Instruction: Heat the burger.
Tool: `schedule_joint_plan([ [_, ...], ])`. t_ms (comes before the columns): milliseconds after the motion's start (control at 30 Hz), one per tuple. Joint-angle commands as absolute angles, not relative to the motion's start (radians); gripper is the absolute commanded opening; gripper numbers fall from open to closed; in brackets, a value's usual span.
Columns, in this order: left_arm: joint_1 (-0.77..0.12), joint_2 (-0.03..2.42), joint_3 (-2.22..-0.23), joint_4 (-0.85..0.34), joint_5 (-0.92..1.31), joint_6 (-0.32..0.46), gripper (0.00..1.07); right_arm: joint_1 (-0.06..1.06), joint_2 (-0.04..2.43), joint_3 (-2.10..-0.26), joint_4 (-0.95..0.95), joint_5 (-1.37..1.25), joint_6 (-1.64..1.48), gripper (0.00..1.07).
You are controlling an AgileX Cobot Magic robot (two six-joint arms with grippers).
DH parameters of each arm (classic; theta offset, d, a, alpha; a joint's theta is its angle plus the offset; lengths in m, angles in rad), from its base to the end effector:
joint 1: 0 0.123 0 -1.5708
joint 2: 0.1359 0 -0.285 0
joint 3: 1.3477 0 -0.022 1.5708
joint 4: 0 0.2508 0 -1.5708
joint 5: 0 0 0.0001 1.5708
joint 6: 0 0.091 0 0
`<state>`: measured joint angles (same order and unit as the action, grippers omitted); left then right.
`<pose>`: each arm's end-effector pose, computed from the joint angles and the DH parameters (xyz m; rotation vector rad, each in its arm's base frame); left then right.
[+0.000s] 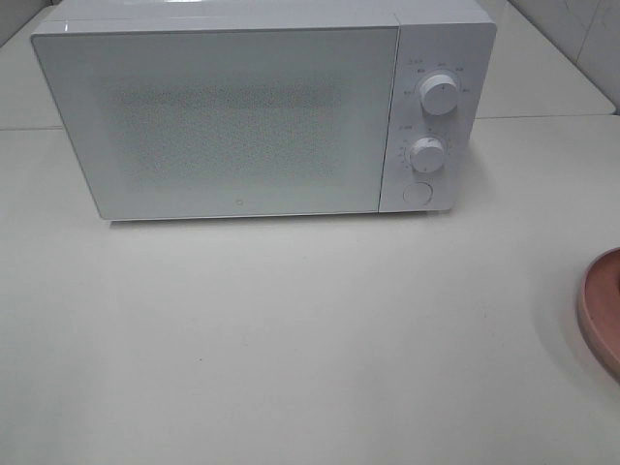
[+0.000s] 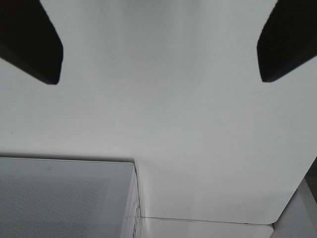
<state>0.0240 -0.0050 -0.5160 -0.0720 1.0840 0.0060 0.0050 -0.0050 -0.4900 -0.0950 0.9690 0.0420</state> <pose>-0.0084 -0.0060 0.2800 -0.0132 2.0451 -0.0674 -0.0011 -0.0071 0.2823 0.0351 1.9548 -0.0811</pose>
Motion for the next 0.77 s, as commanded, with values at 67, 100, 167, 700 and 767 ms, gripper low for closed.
schedule_joint_plan([
  [67, 0.019, -0.022, -0.517, -0.078, 1.069, 0.005, 1.01, -0.001, -0.033, -0.488, -0.096, 0.962, 0.031, 0.76],
  [100, 0.019, -0.022, -0.517, -0.078, 1.069, 0.005, 1.01, -0.001, -0.033, -0.488, -0.096, 0.962, 0.031, 0.76],
  [167, 0.019, -0.022, -0.517, -0.078, 1.069, 0.005, 1.01, -0.001, -0.033, -0.488, -0.096, 0.962, 0.031, 0.76],
  [700, 0.019, -0.022, -0.517, -0.078, 1.069, 0.005, 1.01, -0.001, -0.033, -0.488, -0.096, 0.962, 0.031, 0.76],
  [767, 0.019, -0.022, -0.517, -0.078, 1.069, 0.005, 1.01, -0.001, -0.033, -0.488, -0.096, 0.962, 0.031, 0.76],
])
